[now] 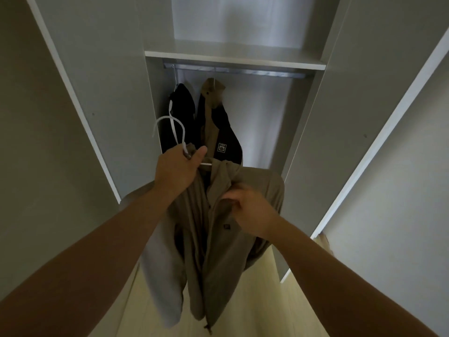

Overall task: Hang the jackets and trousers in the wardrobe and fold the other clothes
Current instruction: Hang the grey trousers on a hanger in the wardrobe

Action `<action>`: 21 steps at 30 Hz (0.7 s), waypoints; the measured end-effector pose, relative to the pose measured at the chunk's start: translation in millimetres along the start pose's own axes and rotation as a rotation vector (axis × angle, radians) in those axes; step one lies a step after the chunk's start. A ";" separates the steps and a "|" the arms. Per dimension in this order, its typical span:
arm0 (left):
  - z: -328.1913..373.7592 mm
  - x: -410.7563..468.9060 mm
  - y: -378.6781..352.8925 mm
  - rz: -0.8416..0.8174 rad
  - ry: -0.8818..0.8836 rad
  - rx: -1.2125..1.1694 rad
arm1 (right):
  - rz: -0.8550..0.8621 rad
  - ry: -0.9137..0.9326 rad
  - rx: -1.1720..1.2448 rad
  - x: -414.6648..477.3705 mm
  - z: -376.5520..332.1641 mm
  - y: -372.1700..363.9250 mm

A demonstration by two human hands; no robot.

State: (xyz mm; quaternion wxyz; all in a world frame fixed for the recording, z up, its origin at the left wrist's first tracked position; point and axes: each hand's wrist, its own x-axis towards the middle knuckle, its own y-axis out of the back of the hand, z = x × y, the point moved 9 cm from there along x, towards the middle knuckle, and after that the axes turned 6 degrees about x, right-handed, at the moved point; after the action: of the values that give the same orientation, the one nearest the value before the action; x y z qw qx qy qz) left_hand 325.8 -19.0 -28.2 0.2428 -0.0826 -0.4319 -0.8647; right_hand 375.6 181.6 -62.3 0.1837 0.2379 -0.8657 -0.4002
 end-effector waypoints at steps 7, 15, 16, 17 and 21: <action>34.5 16.1 -59.0 -0.191 -0.078 -0.162 | 0.461 -0.293 -0.497 -4.5 50.5 78.6; 99.2 63.0 -147.8 -0.362 -0.157 -0.241 | 0.261 -0.258 -0.579 33.6 98.3 93.1; 111.0 70.1 -162.1 -0.388 -0.200 -0.247 | 0.290 -0.287 -0.590 39.7 107.1 99.4; 122.8 77.6 -175.7 -0.419 -0.231 -0.243 | 0.315 -0.329 -0.599 46.2 117.0 106.6; 162.0 104.6 -235.3 -0.630 -0.340 -0.261 | 0.351 -0.517 -0.652 65.8 164.4 132.9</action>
State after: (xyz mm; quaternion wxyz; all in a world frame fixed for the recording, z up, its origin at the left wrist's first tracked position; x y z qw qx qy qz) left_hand 108.6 191.8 -58.3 -0.1225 -0.1184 -0.3566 -0.9186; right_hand 202.8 319.7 -50.9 0.0917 -0.0906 -0.7392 -0.6611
